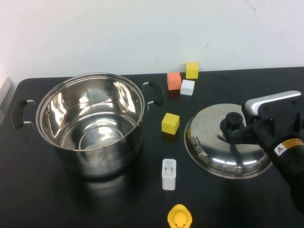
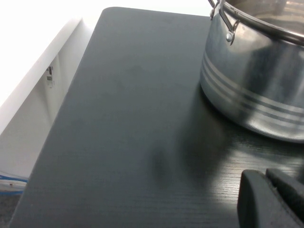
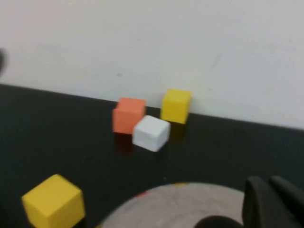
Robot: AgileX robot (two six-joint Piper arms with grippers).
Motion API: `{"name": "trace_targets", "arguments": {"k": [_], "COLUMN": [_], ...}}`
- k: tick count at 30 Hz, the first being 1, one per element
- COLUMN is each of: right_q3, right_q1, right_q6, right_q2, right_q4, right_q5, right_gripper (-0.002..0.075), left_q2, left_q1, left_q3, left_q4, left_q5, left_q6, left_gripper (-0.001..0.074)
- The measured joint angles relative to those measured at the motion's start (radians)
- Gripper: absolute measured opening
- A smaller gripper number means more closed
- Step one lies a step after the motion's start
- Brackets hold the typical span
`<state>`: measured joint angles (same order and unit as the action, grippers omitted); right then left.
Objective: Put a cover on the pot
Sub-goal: Pick up the pot lid
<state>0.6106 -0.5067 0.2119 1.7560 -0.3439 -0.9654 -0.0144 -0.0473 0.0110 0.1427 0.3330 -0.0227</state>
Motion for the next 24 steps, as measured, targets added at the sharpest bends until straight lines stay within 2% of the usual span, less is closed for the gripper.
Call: {"name": "trace_targets", "arguments": {"k": [3, 11, 18, 24], "right_q3": [0.000, 0.001, 0.001, 0.001], "right_q1": [0.002, 0.002, 0.002, 0.002], "right_q6": [-0.037, -0.155, -0.158, -0.120], "right_q2": [0.026, 0.028, 0.028, 0.028], "right_q4": [0.022, 0.234, 0.243, 0.240], "right_q5": [-0.018, -0.114, -0.163, -0.117], "right_gripper": [-0.0001, -0.0001, -0.0001, -0.0001], "left_q2": [0.000, 0.000, 0.000, 0.000], "left_q1": [0.000, 0.000, 0.000, 0.000], "left_q3": [0.000, 0.000, 0.000, 0.000], "left_q4": [0.000, 0.000, 0.000, 0.000], "left_q5": [0.000, 0.000, 0.000, 0.000], "left_q6": [0.000, 0.000, 0.000, 0.000], "left_gripper": [-0.0002, -0.0002, -0.0002, -0.0002]}}
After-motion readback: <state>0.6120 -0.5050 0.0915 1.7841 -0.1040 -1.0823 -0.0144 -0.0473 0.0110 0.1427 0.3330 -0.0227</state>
